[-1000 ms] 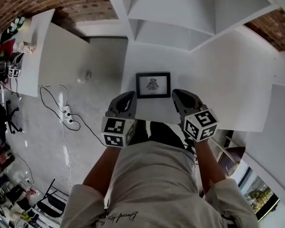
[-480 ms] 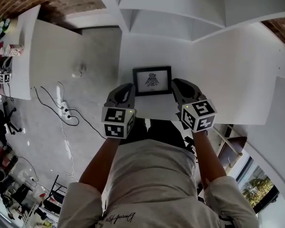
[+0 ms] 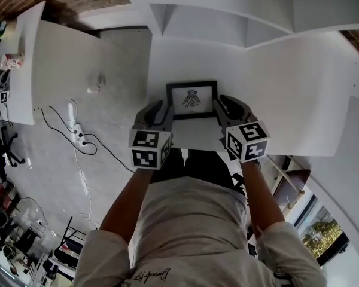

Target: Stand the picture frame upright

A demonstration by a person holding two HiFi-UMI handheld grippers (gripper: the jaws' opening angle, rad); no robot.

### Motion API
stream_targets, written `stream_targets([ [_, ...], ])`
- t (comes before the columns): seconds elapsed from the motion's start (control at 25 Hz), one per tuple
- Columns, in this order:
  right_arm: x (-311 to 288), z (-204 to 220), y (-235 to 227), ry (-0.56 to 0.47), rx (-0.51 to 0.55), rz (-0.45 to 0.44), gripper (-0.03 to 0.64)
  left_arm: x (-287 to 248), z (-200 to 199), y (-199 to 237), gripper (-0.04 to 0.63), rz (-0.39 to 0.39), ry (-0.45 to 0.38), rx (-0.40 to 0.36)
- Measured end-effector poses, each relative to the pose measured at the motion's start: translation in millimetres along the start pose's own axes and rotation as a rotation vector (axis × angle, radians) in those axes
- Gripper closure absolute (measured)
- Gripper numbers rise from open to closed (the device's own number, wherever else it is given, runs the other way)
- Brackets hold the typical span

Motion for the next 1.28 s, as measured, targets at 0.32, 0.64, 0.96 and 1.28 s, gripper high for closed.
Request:
stream_targets([
  [0.32,-8.9,11.7,-6.1,0.036,-0.025,0.006,0.523,-9.6,5.9,-1.4,0.479,-0.009,0.011,0.019],
  [0.64,-15.8,16.5,-7.0,0.056,-0.029,0.004,0.522,-15.8,5.1,-4.3,0.479,-0.002,0.009,0.042],
  [0.96,-18.8,15.2,-8.1,0.083,-0.034,-0.003,0.520,-21.7,7.9,-2.6,0.482,-0.019,0.033,0.114],
  [1.28,-18.3,14.3,-7.4,0.095,-0.037,-0.002,0.520,-19.8,8.6,-3.3,0.500,-0.028,0.030,0.106],
])
Point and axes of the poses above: the fingertips, and each gripper's own axes: x backward along the fingers, y to its left, z out of its underside, the point moved 7 cm from there along x, backward along the fingers, and after that the axes turned 13 degrees about -y, right-handed, at the moved point
